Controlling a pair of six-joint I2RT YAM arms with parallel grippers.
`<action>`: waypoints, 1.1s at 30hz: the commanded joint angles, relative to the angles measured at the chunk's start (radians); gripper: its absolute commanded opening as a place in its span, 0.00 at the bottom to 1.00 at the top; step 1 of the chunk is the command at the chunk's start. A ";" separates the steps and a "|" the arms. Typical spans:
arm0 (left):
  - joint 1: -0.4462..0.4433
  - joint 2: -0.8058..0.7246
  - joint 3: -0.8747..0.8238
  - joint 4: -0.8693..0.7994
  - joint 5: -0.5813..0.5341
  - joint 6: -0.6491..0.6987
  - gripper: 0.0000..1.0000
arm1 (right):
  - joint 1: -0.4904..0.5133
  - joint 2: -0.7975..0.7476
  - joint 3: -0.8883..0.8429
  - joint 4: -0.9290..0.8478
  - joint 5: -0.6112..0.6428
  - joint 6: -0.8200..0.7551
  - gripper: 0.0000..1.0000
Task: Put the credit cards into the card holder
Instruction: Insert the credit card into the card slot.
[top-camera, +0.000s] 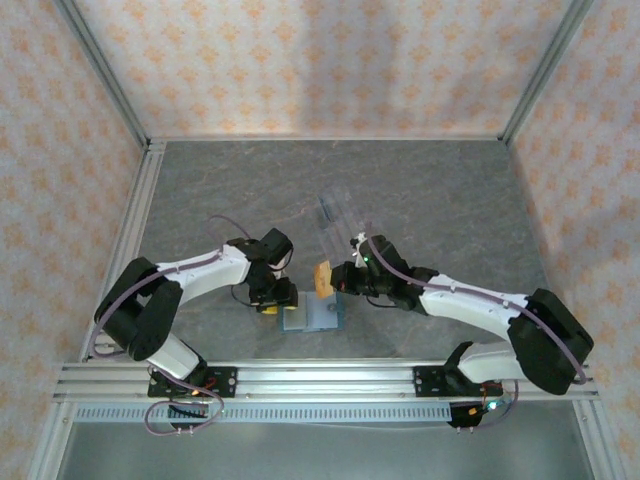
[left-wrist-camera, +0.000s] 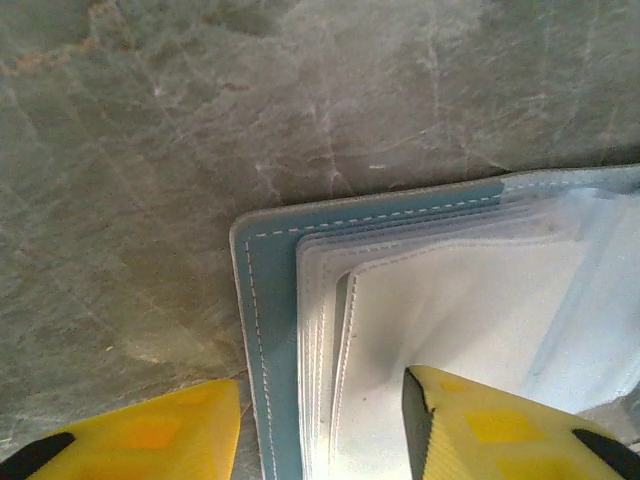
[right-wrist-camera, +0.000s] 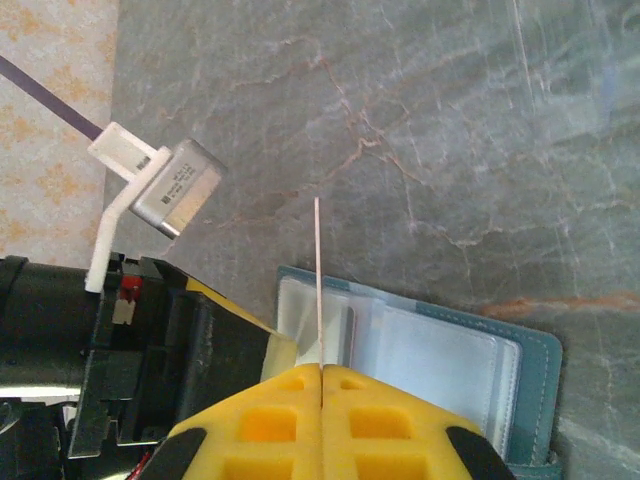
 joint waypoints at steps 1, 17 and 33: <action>-0.008 0.023 0.020 0.014 -0.031 0.018 0.44 | 0.008 0.016 -0.021 0.138 -0.003 0.040 0.00; -0.008 -0.016 -0.055 0.044 -0.035 -0.006 0.37 | 0.064 0.174 -0.115 0.412 -0.023 0.112 0.00; -0.008 -0.013 -0.059 0.045 -0.036 -0.001 0.37 | 0.083 0.239 -0.134 0.480 -0.014 0.135 0.00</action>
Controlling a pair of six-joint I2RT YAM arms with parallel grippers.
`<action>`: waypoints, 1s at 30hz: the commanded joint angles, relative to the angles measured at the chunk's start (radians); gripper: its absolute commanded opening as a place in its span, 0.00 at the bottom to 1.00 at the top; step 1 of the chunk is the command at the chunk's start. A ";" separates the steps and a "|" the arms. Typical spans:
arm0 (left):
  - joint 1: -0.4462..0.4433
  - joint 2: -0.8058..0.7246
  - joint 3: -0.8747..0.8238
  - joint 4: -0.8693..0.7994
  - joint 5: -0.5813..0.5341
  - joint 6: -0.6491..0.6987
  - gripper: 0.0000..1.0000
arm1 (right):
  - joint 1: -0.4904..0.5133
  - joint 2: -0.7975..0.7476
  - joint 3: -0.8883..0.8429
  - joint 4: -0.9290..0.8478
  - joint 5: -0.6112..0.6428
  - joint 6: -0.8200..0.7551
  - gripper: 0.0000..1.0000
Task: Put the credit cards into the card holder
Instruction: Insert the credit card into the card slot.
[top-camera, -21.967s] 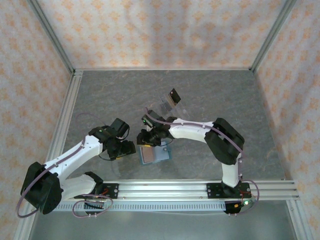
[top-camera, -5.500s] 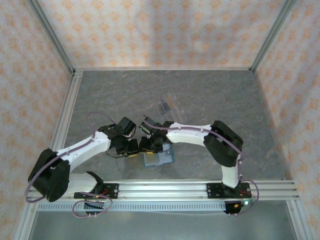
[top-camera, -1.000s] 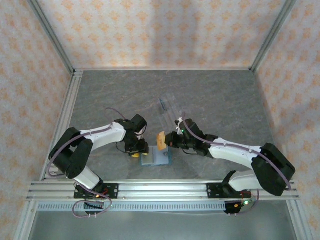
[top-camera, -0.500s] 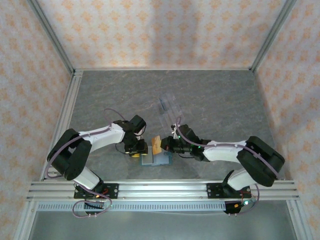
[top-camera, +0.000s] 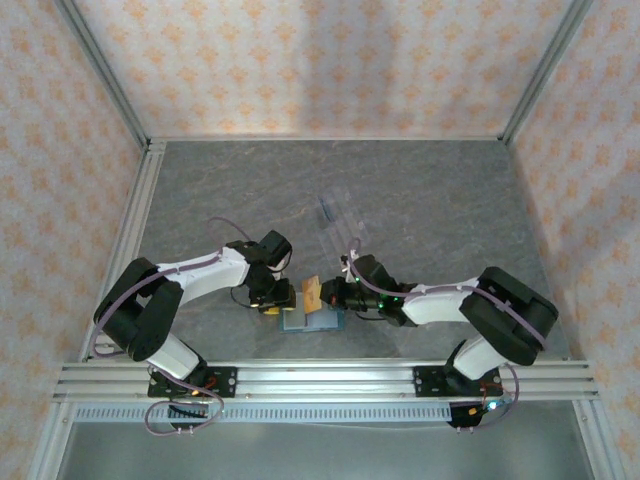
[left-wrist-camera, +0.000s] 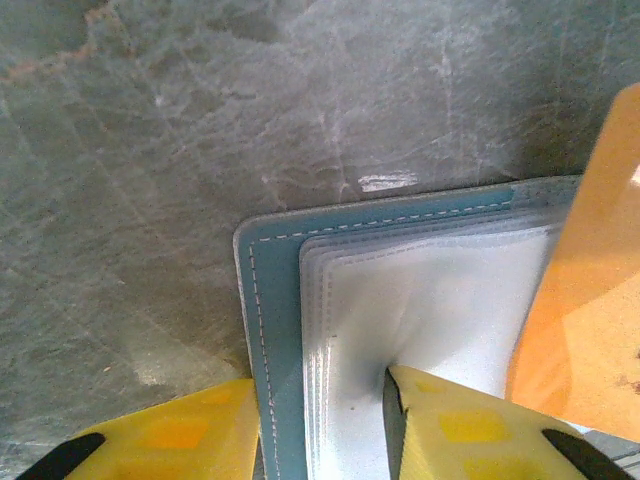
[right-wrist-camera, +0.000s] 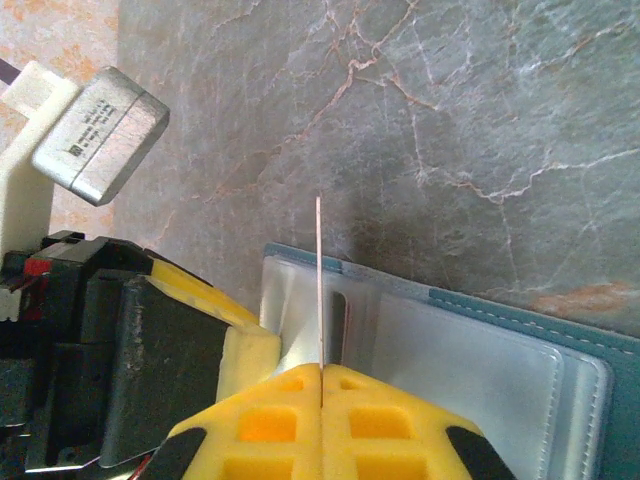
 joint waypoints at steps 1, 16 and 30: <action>-0.008 0.000 -0.027 0.002 -0.036 0.001 0.37 | 0.011 0.022 0.000 0.053 0.005 0.013 0.00; -0.008 0.017 -0.026 0.010 -0.033 0.008 0.37 | 0.014 0.030 -0.032 0.080 -0.014 0.057 0.00; -0.008 0.031 -0.022 0.019 -0.030 0.010 0.37 | 0.046 0.033 -0.032 0.023 -0.027 0.044 0.00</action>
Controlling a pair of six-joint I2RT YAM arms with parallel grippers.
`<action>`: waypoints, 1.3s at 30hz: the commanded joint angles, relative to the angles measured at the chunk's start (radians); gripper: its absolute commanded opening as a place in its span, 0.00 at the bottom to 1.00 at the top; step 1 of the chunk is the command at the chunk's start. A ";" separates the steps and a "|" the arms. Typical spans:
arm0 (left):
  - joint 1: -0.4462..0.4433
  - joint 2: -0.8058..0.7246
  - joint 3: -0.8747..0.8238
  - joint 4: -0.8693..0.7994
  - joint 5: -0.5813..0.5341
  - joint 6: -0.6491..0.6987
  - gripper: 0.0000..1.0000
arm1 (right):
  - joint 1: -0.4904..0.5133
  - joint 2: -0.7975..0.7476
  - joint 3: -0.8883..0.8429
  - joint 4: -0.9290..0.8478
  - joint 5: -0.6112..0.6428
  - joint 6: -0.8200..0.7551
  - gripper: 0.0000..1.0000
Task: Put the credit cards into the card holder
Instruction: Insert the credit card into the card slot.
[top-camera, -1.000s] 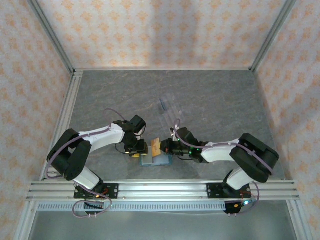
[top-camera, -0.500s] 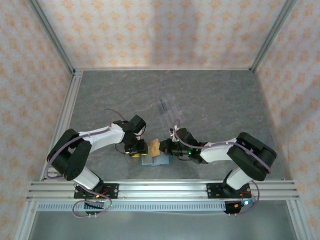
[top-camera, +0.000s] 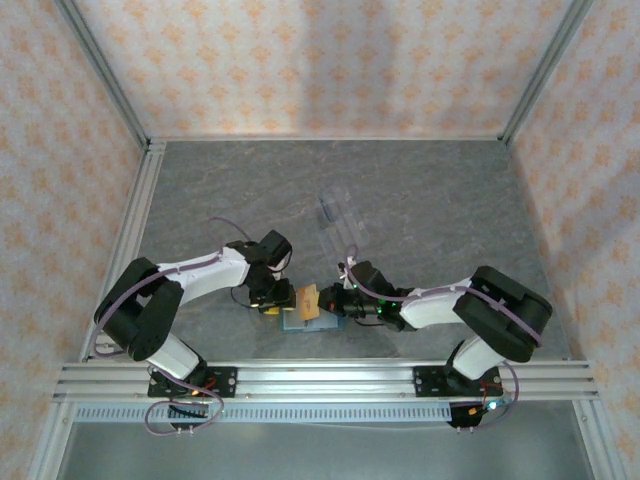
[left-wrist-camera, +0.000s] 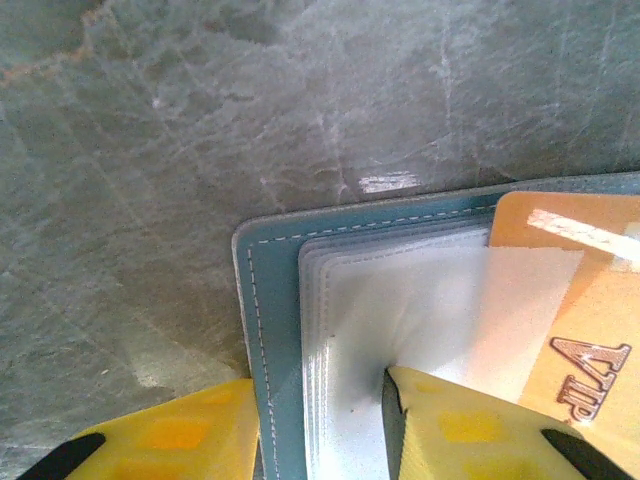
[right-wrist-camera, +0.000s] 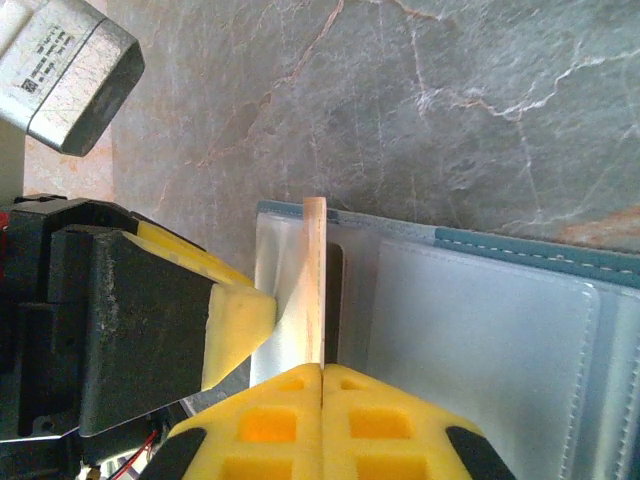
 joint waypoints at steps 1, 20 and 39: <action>-0.008 0.028 -0.021 0.016 -0.030 0.008 0.37 | 0.011 0.009 -0.007 -0.025 -0.011 -0.007 0.00; -0.008 0.002 -0.016 0.012 0.004 0.006 0.37 | 0.045 0.086 0.026 -0.014 0.010 0.018 0.00; 0.040 -0.092 -0.055 -0.008 0.028 0.011 0.01 | 0.045 0.112 0.049 -0.029 0.032 0.062 0.00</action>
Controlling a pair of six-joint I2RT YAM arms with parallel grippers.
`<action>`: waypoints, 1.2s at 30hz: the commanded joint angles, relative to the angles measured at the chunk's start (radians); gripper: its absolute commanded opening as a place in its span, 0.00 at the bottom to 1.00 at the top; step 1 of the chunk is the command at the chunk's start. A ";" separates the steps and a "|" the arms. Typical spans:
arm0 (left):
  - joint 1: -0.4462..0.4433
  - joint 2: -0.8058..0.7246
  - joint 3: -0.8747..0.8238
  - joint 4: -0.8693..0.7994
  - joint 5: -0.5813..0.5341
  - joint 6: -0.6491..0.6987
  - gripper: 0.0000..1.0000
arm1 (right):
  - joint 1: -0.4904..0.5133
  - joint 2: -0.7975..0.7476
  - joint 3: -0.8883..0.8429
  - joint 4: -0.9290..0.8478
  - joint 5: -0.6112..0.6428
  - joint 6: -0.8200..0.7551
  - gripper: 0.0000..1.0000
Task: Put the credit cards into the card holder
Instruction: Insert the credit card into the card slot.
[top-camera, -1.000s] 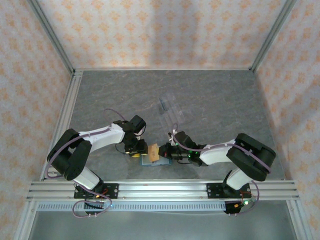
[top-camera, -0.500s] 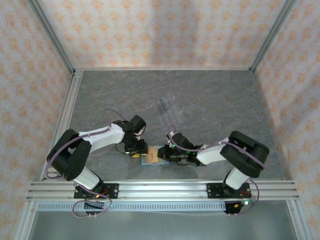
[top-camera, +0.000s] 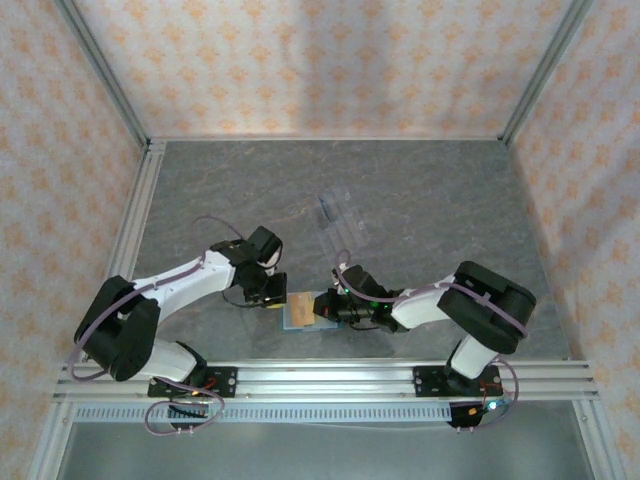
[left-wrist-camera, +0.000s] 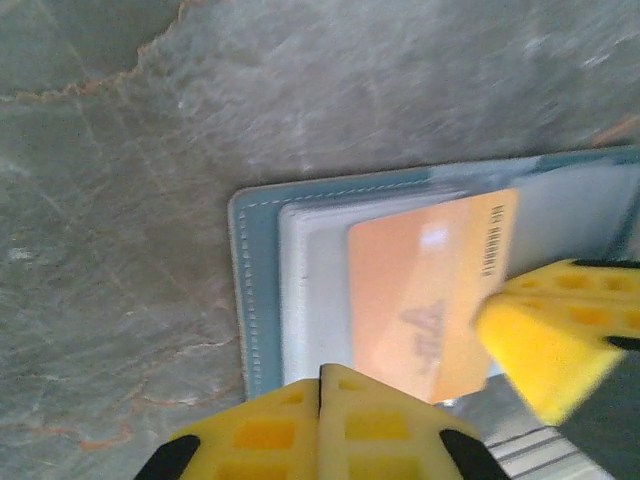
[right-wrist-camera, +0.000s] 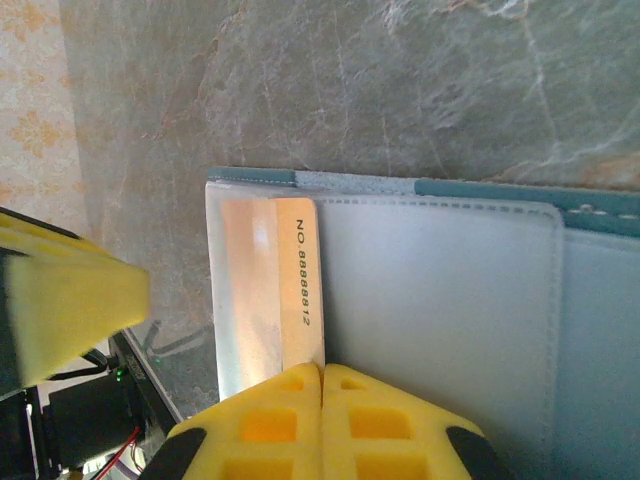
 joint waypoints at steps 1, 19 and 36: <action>0.004 0.050 -0.036 0.025 0.014 0.007 0.00 | 0.006 0.024 0.022 -0.038 0.031 0.012 0.00; -0.015 0.145 -0.111 0.141 0.028 -0.014 0.00 | 0.049 0.081 0.094 -0.040 0.036 0.031 0.00; -0.017 0.134 -0.113 0.130 0.007 -0.014 0.00 | 0.078 0.010 0.122 -0.122 0.058 0.028 0.21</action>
